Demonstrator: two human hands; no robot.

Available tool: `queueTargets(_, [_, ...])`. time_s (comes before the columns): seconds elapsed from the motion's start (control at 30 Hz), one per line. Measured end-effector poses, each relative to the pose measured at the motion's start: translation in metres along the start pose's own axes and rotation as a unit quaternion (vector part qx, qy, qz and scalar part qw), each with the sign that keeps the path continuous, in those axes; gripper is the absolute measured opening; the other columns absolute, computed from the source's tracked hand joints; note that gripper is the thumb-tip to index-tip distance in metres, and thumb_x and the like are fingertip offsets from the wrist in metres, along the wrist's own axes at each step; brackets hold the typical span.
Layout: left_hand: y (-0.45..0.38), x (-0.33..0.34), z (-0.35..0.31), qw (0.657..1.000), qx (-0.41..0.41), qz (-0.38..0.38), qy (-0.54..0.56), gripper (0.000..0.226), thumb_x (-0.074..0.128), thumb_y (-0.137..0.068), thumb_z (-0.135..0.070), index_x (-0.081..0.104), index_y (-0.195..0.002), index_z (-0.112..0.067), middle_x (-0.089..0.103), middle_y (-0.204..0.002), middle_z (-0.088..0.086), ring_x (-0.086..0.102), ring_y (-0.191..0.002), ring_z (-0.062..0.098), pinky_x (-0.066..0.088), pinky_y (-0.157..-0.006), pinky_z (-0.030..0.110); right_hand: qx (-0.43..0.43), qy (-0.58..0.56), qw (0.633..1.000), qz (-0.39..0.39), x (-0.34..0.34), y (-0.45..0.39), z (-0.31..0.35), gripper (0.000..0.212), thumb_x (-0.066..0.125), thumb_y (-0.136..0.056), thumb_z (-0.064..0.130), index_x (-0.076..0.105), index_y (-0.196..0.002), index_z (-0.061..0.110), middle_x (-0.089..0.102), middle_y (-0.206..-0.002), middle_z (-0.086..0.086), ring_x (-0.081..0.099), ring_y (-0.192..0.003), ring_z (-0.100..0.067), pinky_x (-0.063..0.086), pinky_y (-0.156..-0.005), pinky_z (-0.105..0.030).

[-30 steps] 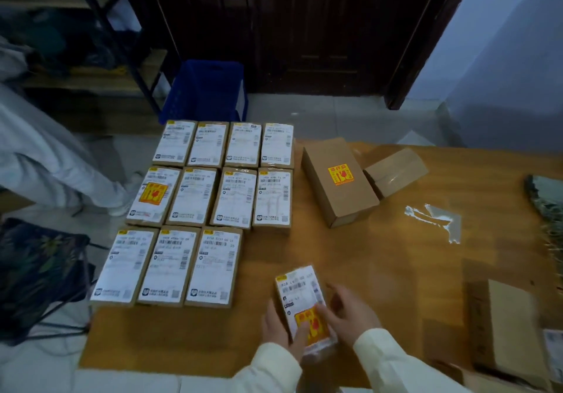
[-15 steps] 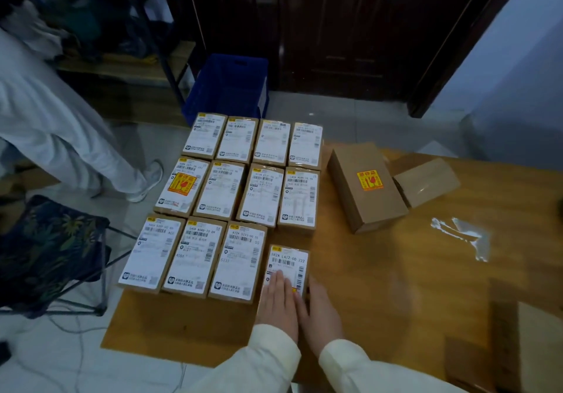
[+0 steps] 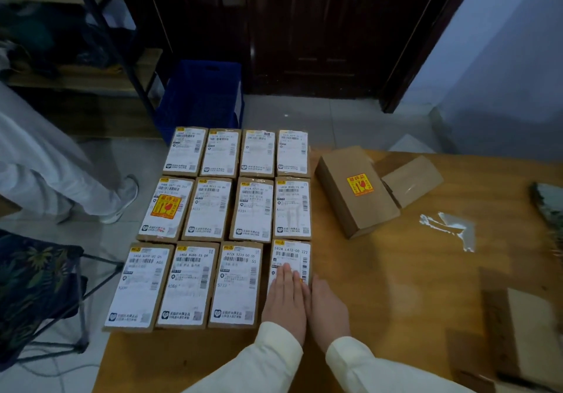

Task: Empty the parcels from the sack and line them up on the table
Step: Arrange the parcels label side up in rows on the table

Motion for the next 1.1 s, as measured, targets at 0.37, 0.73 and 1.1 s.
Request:
queueTargets(0.37, [-0.043,-0.090,-0.005,0.973,-0.054,-0.098,0.203,0.063,0.076,-0.070,-0.027,0.056,-0.120,0.005,0.058,-0.121,0.028,0.058,-0.112,0.037,0.051,-0.088,0.041,0.098,-0.083,0.954,-0.271,-0.150,-0.034,-0.080,0.035,0.048,-0.092,0.019,0.050,-0.125,0.006,0.051,-0.119,-0.012,0.046,-0.113,-0.027,0.040,-0.095,-0.037])
queueTargets(0.73, [-0.154,-0.130,-0.049,0.947,-0.106,-0.074,0.293,0.064,0.044,-0.094,-0.028,0.014,-0.146,-0.005,0.022,-0.144,0.026,0.038,-0.126,0.043,0.035,-0.103,0.042,0.094,-0.220,0.966,-0.101,-0.164,-0.108,-0.102,0.053,0.044,-0.095,0.026,0.030,-0.144,0.011,0.041,-0.145,-0.009,0.039,-0.132,-0.026,0.034,-0.110,-0.039])
queueTargets(1.1, [-0.027,-0.036,-0.098,0.972,-0.139,0.131,0.137,0.081,0.042,-0.090,-0.046,-0.016,-0.143,-0.023,0.037,-0.127,0.015,0.055,-0.110,0.025,0.038,-0.098,0.028,0.145,-0.069,0.959,0.234,-0.116,0.009,-0.132,0.043,0.037,-0.097,0.036,0.056,-0.114,0.002,0.059,-0.119,-0.017,0.056,-0.110,-0.031,0.044,-0.089,-0.034])
Point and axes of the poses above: each hand's wrist, its own y-axis away from the middle knuckle, its own x-axis out of the palm, z = x × y, the point moved 10 cm from there along -y, towards the middle knuckle
